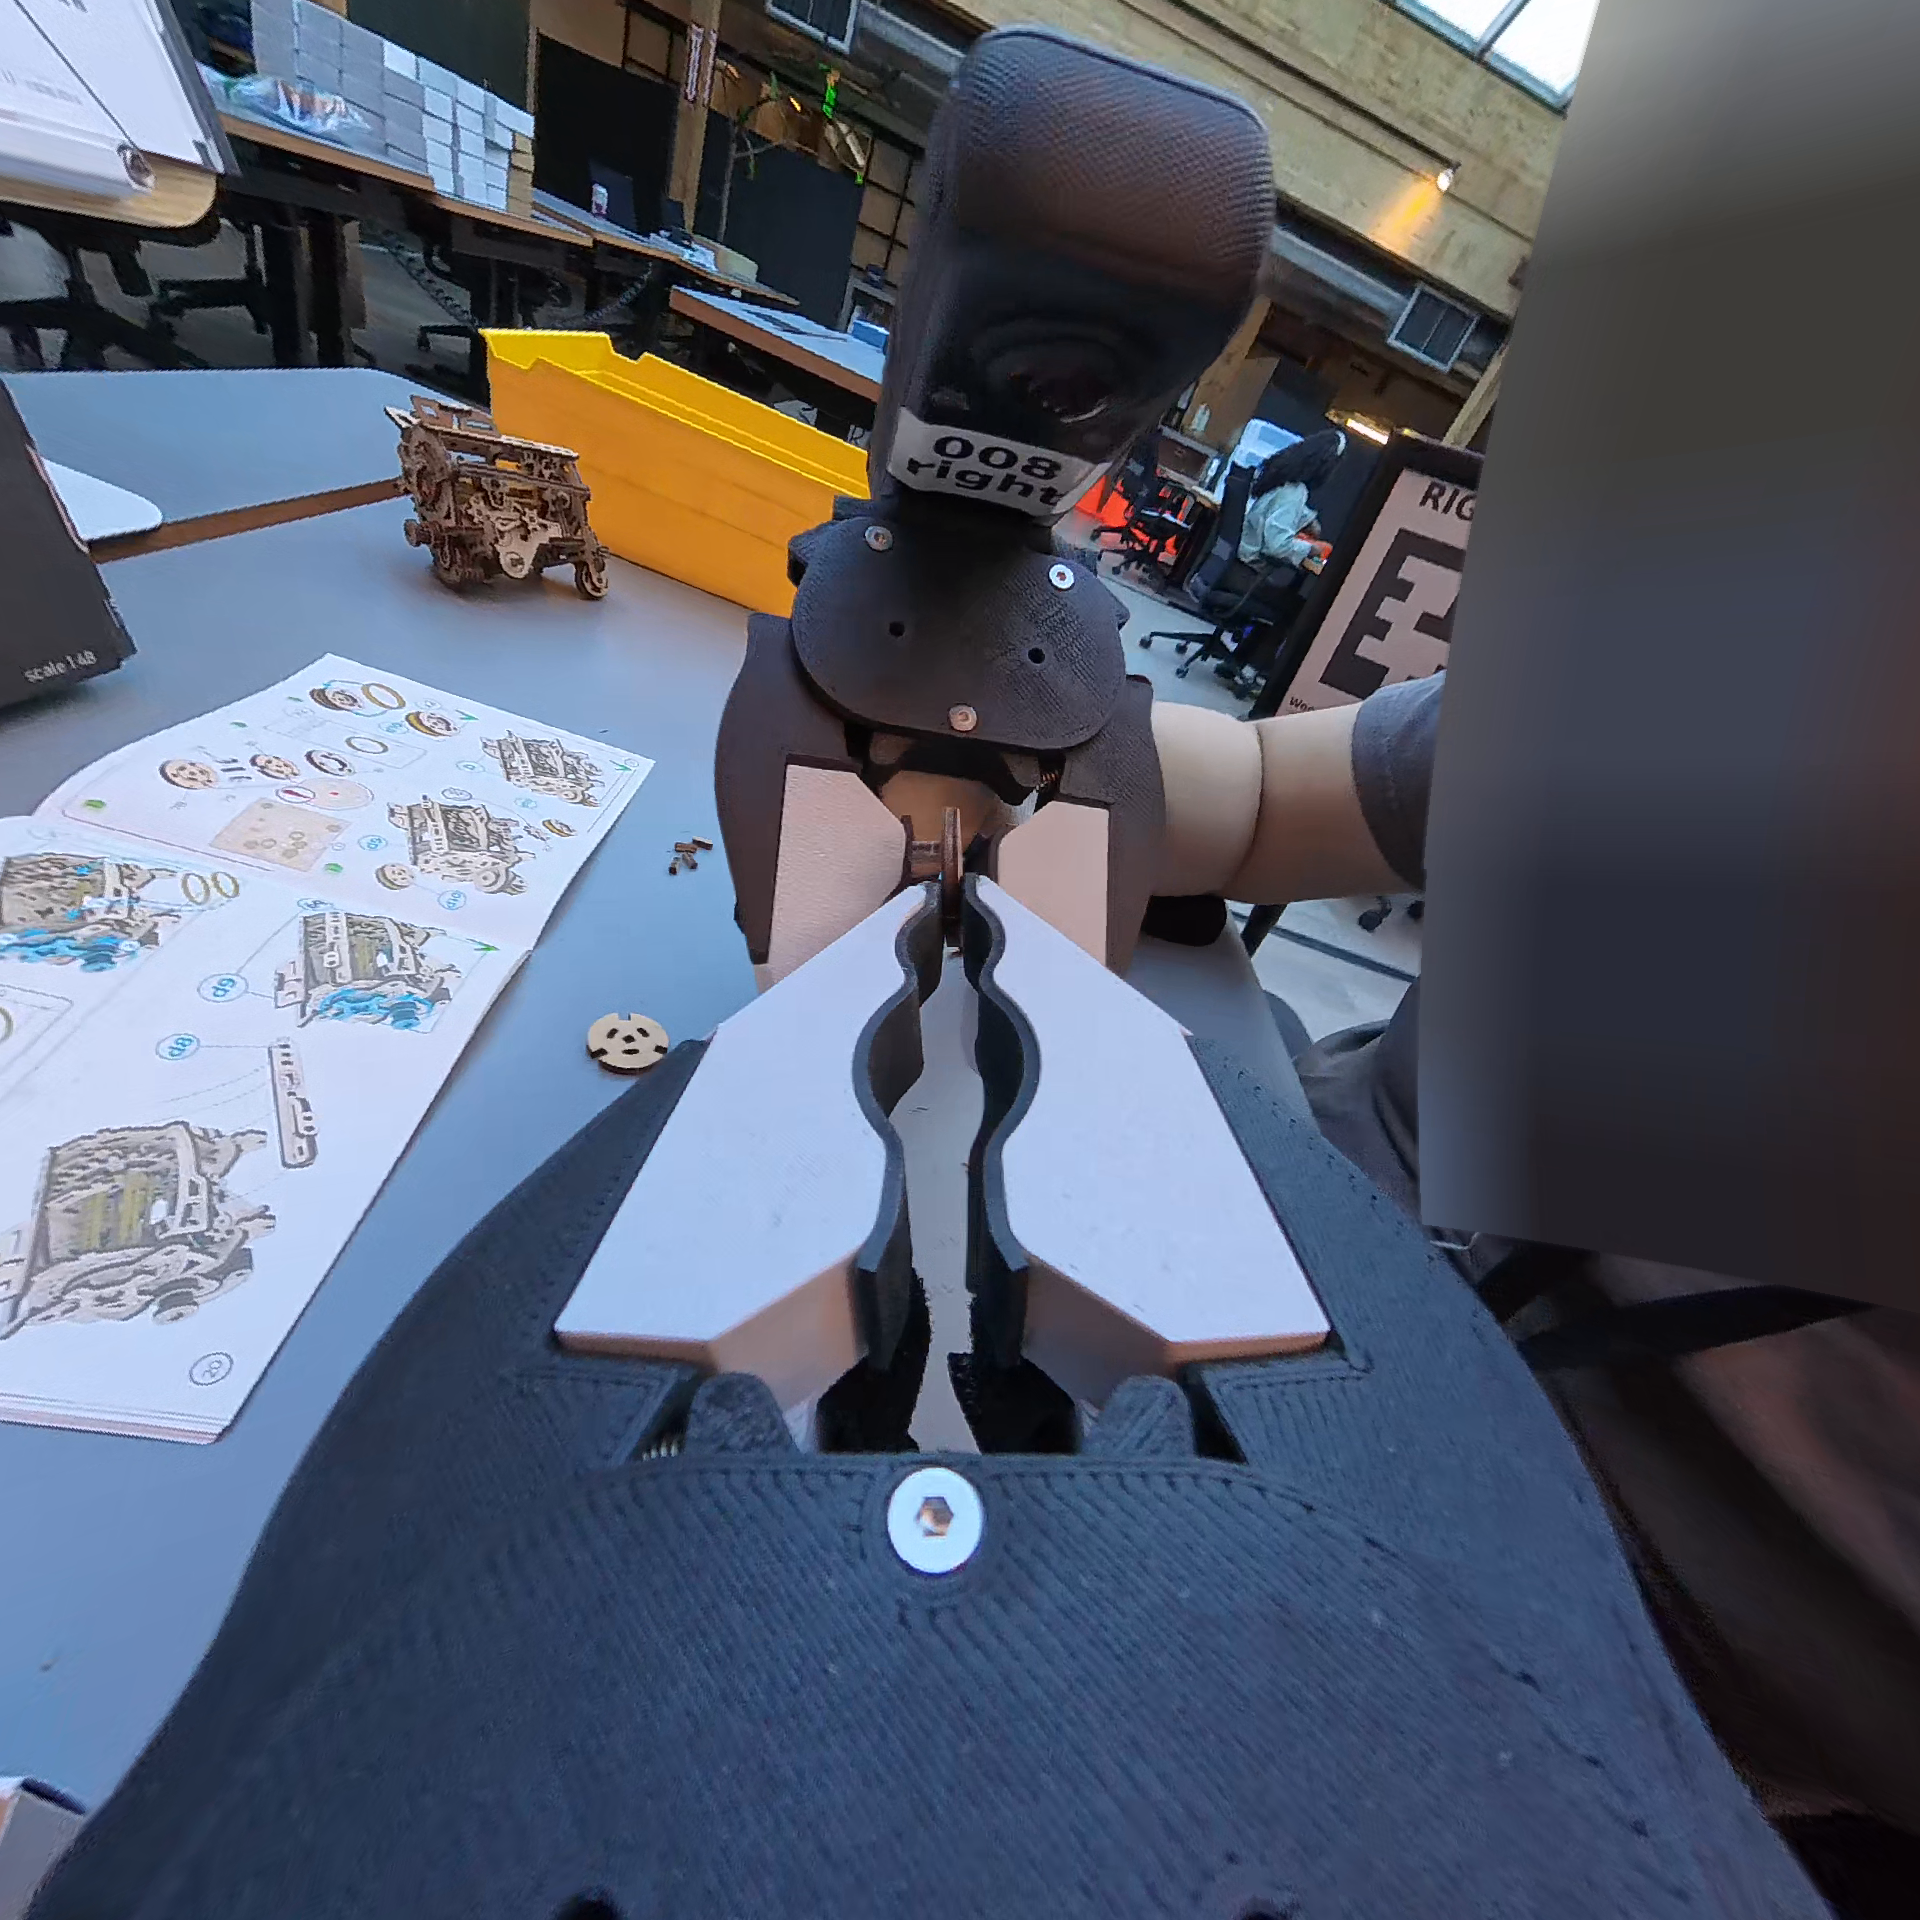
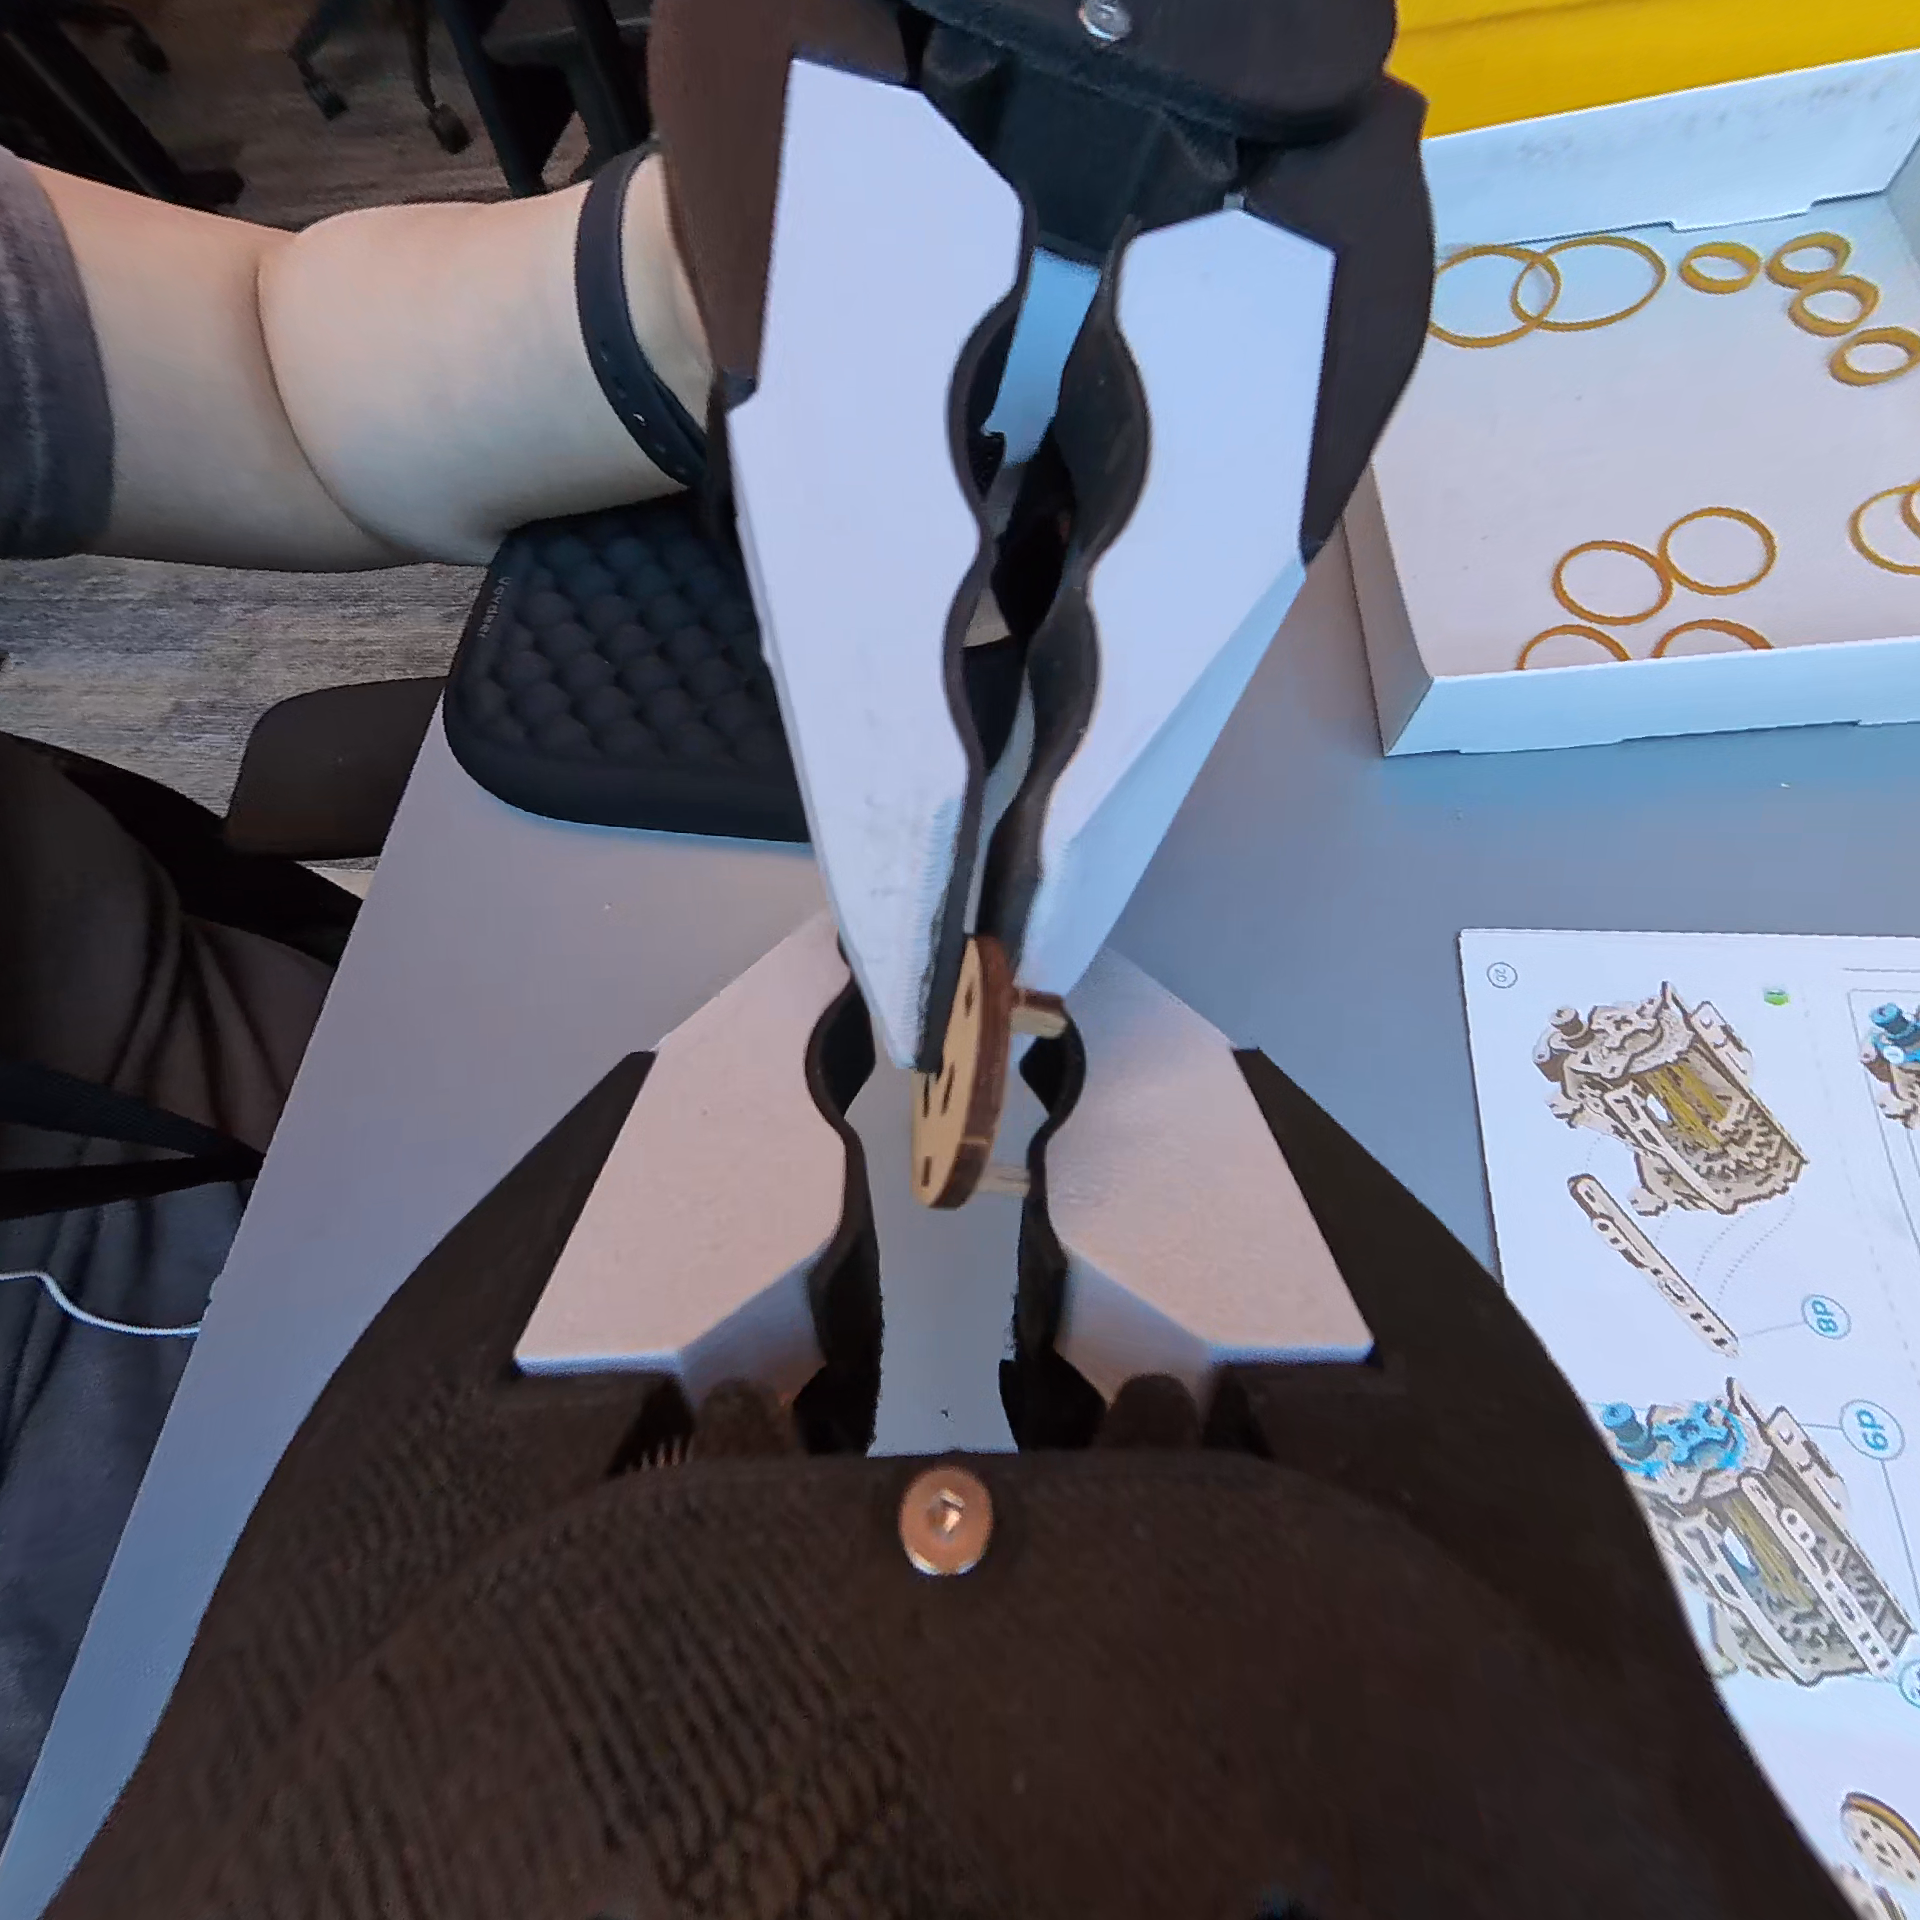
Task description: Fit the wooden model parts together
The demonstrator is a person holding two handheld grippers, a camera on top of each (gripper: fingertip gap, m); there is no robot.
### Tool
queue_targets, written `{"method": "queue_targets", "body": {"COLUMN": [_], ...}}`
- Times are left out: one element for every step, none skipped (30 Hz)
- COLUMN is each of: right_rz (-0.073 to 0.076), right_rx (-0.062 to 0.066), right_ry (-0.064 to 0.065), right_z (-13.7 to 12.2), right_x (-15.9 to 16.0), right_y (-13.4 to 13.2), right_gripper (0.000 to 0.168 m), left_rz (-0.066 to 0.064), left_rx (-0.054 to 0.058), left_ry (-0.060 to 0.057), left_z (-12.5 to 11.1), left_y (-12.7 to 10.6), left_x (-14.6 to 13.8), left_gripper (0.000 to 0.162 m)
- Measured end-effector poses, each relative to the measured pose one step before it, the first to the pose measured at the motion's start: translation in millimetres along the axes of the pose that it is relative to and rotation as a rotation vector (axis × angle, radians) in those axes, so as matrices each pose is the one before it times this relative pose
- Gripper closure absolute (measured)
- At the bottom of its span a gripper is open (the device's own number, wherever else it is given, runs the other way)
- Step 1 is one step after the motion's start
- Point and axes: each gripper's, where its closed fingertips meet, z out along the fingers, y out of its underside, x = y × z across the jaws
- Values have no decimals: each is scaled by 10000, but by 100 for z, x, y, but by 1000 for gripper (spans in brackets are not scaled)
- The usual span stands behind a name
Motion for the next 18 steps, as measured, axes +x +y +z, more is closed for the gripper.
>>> {"method": "queue_targets", "body": {"right_rz": [-18,-103,-98,-76,-182,-249,-235,-313,-409,-463,-481,-434,-420,-288,-92,-84,-43,-2], "right_rx": [-113,-98,-111,-175,-202,-154,-205,-258,-227,-245,-227,-206,-140,-64,-57,10,65,24], "right_ry": [155,66,83,196,203,186,281,301,292,418,538,507,351,188,26,-87,45,68], "right_z": [37,35,46,38,68,56,42,30,-1,-31,-75,-89,-114,-105,-46,-26,-14,41], "right_x": [206,22,30,202,161,42,177,168,78,240,423,417,226,92,-18,-133,70,118], "right_y": [156,138,151,222,260,193,201,272,235,218,188,148,69,16,41,1,-24,41], "right_gripper": [149,150,150,151,153,155,155,156,161,162,162,163,163,163,163,163,163,163], "left_rz": [220,271,327,383,463,568,627,679,682,615,561,467,358,272,276,269,199,144], "left_rx": [-69,-75,-147,-211,-167,-127,-105,-94,-34,-2,-21,6,9,-39,-61,-82,-92,-88], "left_ry": [-14,3,-115,-165,-177,-134,-145,-169,-157,-131,-142,-151,-75,-37,-81,-75,-97,-90], "left_z": [40,97,130,139,119,99,73,49,34,20,40,21,24,15,20,26,25,23], "left_y": [64,65,180,282,211,147,110,89,-4,-30,5,-66,-79,-42,-50,8,50,70], "left_x": [105,193,38,-38,-16,84,117,110,147,166,109,73,114,120,59,67,-17,-43], "left_gripper": [162,162,162,162,162,162,162,162,162,161,161,161,162,161,161,162,162,161]}}
